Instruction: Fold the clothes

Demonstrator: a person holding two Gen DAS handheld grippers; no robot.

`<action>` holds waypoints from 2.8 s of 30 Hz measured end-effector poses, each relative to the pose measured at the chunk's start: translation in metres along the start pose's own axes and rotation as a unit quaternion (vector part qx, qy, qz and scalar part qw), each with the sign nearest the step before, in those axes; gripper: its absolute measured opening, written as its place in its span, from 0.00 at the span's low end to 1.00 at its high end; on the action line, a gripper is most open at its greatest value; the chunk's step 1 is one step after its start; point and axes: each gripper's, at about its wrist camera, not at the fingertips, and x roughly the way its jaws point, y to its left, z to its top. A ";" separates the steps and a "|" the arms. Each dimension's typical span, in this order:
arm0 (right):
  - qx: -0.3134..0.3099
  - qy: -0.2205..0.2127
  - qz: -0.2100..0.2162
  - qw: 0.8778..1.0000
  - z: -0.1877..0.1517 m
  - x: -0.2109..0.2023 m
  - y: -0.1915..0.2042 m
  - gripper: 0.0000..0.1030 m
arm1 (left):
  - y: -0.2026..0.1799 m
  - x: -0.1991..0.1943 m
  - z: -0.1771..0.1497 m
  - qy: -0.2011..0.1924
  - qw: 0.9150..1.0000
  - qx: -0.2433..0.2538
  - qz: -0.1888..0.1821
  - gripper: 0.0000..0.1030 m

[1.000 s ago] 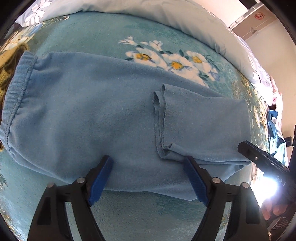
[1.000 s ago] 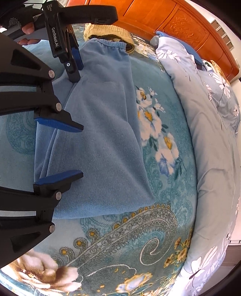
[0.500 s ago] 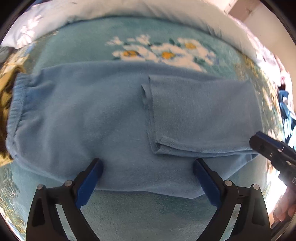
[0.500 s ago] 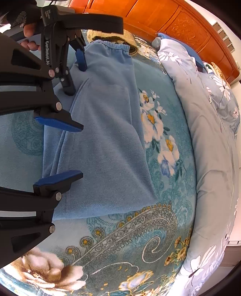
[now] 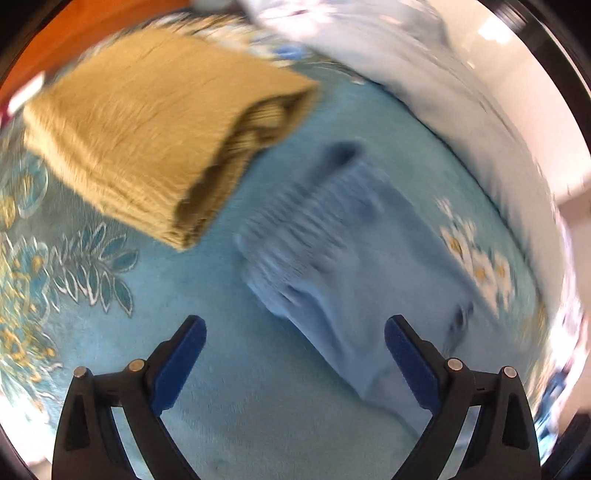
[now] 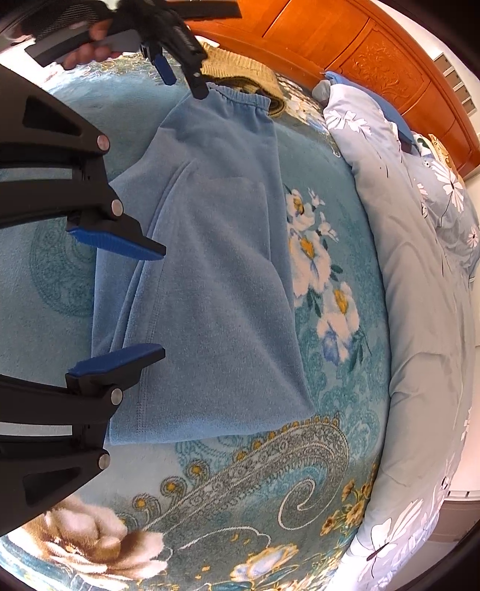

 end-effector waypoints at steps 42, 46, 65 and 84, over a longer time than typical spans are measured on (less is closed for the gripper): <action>-0.029 0.050 0.154 0.986 0.006 0.066 0.087 0.00 | -0.094 -0.065 0.001 -0.078 0.984 0.134 -0.084 0.20; -0.013 0.010 0.165 0.986 0.004 0.030 0.066 0.00 | -0.124 -0.068 -0.012 -0.076 0.974 0.187 -0.104 0.19; 0.128 -0.024 0.011 0.991 -0.019 -0.035 -0.121 0.04 | -0.257 0.002 -0.155 0.023 0.902 0.420 -0.100 0.16; 0.026 -0.043 0.108 0.993 0.031 -0.037 -0.027 0.36 | -0.177 -0.028 -0.106 0.007 0.932 0.363 0.014 0.64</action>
